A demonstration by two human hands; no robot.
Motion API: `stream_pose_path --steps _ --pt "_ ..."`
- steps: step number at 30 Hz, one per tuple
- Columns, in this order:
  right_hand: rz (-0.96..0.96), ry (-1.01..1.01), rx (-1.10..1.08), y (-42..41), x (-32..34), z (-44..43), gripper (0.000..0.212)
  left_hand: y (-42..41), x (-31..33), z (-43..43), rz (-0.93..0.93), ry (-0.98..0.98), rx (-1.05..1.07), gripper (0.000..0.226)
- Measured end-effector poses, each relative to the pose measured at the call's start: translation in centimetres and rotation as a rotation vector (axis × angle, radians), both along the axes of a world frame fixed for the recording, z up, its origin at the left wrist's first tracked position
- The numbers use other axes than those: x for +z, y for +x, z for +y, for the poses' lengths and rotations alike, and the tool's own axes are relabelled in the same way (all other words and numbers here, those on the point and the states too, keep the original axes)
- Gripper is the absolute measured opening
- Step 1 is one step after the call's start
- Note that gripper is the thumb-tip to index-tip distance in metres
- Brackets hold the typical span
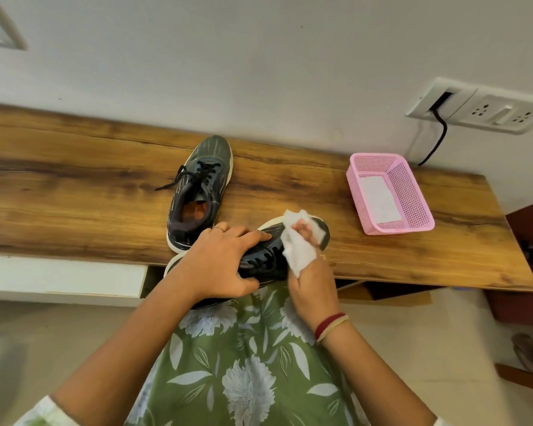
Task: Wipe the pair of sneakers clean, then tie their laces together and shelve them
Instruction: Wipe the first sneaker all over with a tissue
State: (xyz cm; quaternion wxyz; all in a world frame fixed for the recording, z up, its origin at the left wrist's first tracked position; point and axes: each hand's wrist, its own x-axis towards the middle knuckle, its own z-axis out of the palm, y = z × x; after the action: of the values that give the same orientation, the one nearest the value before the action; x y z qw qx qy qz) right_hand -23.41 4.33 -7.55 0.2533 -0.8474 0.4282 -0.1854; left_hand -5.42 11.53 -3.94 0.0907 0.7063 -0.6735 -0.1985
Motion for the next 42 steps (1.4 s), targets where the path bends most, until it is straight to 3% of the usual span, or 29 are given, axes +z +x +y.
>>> stream_pose_path --steps 2,5,10,12,16,18,22,26,29,31,33,34,36,38,40,42 --pt "0.037 -0.026 0.024 -0.4 0.1 0.2 0.059 0.0 0.0 -0.1 -0.004 0.0 -0.006 0.087" --pt "-0.034 0.035 -0.209 -0.5 0.0 -0.6 0.055 -0.1 0.1 -0.2 -0.011 -0.003 -0.011 0.087" --pt "-0.265 0.241 0.054 0.9 1.2 0.3 0.042 0.0 -0.1 0.0 -0.033 0.015 0.004 0.09" --pt "-0.423 0.267 -0.084 0.2 2.8 -0.5 0.033 -0.3 -0.2 0.1 -0.036 0.032 0.003 0.089" --pt "-0.767 0.169 -0.671 -0.5 3.6 -2.5 0.025 -0.5 -0.5 -0.2 0.027 0.058 0.005 0.091" --pt "-0.714 0.217 -0.713 -0.1 2.4 -3.0 0.027 -0.2 -0.5 -0.3 0.048 0.052 -0.013 0.092" --pt "-0.355 0.172 -0.295 1.2 -1.1 -1.2 0.048 0.2 -0.3 -0.3 0.061 0.017 -0.029 0.09" --pt "-0.413 0.151 -0.192 -0.2 -0.6 -1.5 0.05 0.2 -0.2 -0.4 0.077 0.016 -0.027 0.091" --pt "-0.301 0.156 -0.215 -0.7 -1.3 -1.4 0.051 -0.1 -0.5 -0.4 0.053 0.004 -0.035 0.091" --pt "-0.244 0.166 -0.072 0.1 -1.7 0.0 0.053 -0.1 -0.7 -0.4 0.051 -0.006 -0.029 0.09" --pt "-0.331 0.207 0.071 0.4 -1.2 0.7 0.052 -0.1 -0.7 -0.5 0.051 -0.007 -0.021 0.09" --pt "-0.392 0.237 0.06 0.4 -0.7 0.7 0.053 -0.1 -0.6 -0.6 0.054 -0.004 -0.019 0.09" --pt "-0.544 0.268 -0.159 0.2 0.2 -0.2 0.048 -0.2 -0.4 -0.5 0.053 -0.006 -0.023 0.091" --pt "-0.58 0.199 -0.375 0.2 0.4 -0.8 0.04 -0.3 -0.4 -0.3 0.043 -0.015 -0.028 0.091" --pt "-0.442 0.207 -0.31 0.9 0.3 -0.4 0.039 -0.3 -0.5 -0.2 0.041 -0.017 -0.026 0.091" --pt "-0.339 0.229 -0.101 1.5 -0.3 0.6 0.043 -0.2 -0.6 -0.4 0.048 -0.006 -0.019 0.091"
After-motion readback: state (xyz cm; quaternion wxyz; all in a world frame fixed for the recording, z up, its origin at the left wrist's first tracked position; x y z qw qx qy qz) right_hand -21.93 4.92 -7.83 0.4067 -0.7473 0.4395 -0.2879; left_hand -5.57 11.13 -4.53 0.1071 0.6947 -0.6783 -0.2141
